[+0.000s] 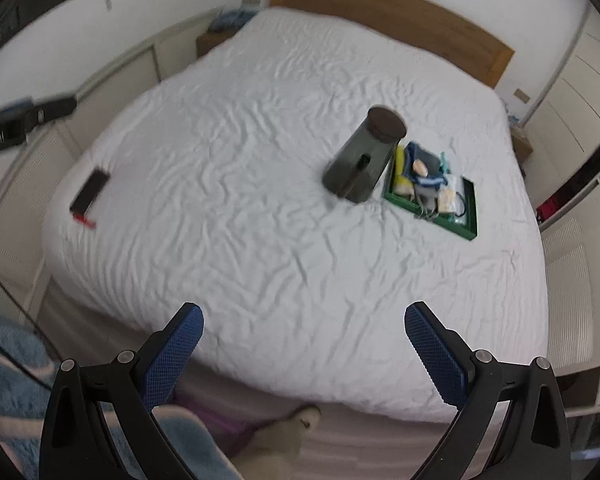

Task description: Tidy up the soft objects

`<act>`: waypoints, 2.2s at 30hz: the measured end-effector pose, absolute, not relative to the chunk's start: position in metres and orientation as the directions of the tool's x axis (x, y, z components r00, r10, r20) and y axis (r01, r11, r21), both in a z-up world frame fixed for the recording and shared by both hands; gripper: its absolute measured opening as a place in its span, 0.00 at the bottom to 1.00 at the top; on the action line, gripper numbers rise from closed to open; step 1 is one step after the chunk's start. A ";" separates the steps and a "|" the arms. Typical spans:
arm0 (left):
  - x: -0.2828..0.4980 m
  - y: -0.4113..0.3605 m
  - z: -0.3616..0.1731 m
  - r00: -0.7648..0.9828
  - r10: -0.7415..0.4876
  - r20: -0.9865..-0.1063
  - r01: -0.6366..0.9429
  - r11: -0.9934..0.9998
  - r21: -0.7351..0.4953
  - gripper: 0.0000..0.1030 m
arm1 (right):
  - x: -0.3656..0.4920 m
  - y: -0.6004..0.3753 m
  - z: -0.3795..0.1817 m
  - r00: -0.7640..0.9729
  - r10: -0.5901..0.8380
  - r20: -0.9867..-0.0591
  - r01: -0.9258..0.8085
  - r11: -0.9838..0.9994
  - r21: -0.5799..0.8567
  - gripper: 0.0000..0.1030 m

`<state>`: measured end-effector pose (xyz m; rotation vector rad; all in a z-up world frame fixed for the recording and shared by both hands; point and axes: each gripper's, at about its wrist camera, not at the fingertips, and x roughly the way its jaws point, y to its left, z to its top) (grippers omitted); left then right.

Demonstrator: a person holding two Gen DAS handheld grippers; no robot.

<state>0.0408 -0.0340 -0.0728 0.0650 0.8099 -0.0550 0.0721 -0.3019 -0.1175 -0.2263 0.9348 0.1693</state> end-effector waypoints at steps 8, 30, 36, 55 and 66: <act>0.036 -0.032 -0.064 0.701 -0.023 -0.713 0.075 0.996 0.041 0.99 | 0.047 -0.300 -0.091 0.751 0.081 -0.655 -0.201 0.973 -0.110 1.00; 0.032 -0.029 -0.055 0.712 -0.024 -0.702 0.073 0.997 0.040 0.99 | 0.011 -0.309 -0.084 0.806 0.113 -0.581 -0.214 0.971 -0.108 1.00; 0.029 -0.029 -0.053 0.713 -0.024 -0.701 0.070 0.997 0.036 0.99 | 0.008 -0.306 -0.083 0.805 0.120 -0.581 -0.226 0.967 -0.114 1.00; 0.024 -0.032 -0.047 0.713 -0.036 -0.701 0.072 0.997 0.023 0.99 | -0.004 -0.289 -0.076 0.814 0.102 -0.572 -0.261 0.944 -0.203 1.00; 0.024 -0.045 -0.046 0.710 -0.078 -0.700 0.108 0.994 -0.001 0.99 | -0.021 -0.261 -0.076 0.809 0.075 -0.584 -0.336 0.873 -0.354 1.00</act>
